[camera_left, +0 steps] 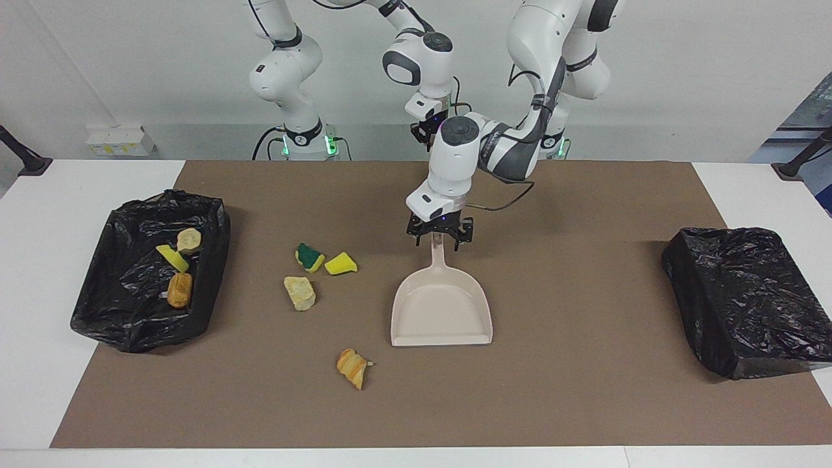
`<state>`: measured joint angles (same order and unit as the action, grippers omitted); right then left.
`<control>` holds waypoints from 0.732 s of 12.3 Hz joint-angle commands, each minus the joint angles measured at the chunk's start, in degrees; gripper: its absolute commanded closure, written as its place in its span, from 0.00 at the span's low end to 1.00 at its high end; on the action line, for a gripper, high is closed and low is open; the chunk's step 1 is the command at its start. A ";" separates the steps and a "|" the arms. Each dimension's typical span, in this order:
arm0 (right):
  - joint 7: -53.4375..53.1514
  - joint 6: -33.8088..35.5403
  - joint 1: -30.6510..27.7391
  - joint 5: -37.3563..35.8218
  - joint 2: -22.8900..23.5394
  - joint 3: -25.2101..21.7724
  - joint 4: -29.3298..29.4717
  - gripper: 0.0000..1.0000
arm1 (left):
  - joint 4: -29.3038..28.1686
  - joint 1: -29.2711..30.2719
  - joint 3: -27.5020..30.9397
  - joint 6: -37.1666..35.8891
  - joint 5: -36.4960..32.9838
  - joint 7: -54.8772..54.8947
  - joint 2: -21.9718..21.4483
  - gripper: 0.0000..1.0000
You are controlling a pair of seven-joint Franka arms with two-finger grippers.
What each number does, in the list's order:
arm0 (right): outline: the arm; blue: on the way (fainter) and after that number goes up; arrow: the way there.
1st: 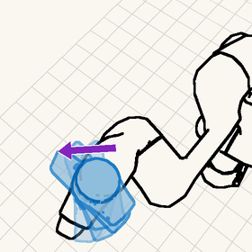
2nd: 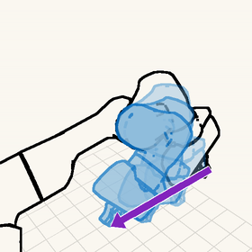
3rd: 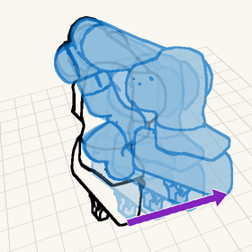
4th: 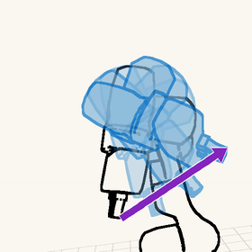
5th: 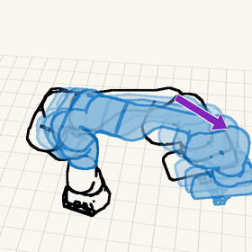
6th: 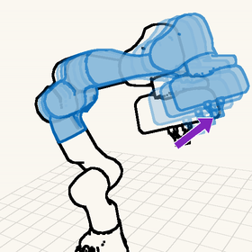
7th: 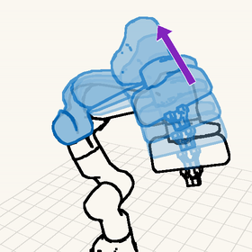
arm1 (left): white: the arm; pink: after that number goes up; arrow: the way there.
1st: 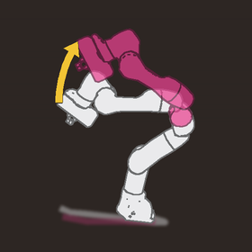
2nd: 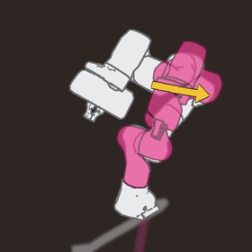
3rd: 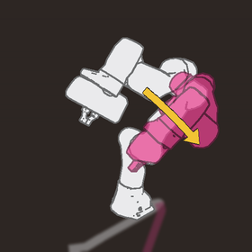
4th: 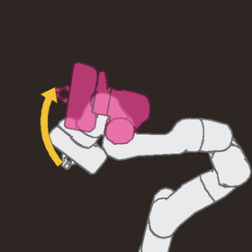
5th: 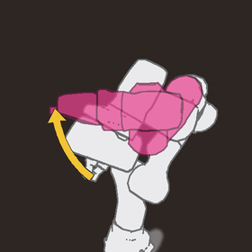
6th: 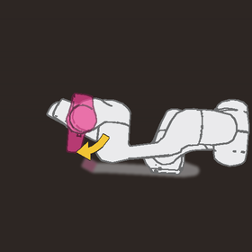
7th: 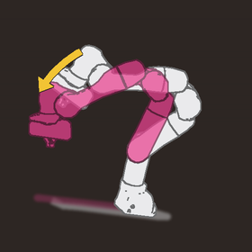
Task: Sweep and dump trash in bin
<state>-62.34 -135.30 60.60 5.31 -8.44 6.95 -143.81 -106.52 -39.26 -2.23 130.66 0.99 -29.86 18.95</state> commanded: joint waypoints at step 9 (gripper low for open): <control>7.21 27.71 -16.01 -3.45 -15.20 -0.44 -1.21 1.00 | 2.44 1.19 2.31 -5.31 -0.55 -0.11 -1.11 1.00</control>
<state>-59.33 -109.53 49.69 3.72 -21.72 6.39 -144.00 -105.64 -39.33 -0.78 128.42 0.93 -30.19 19.36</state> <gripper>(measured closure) 0.744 0.687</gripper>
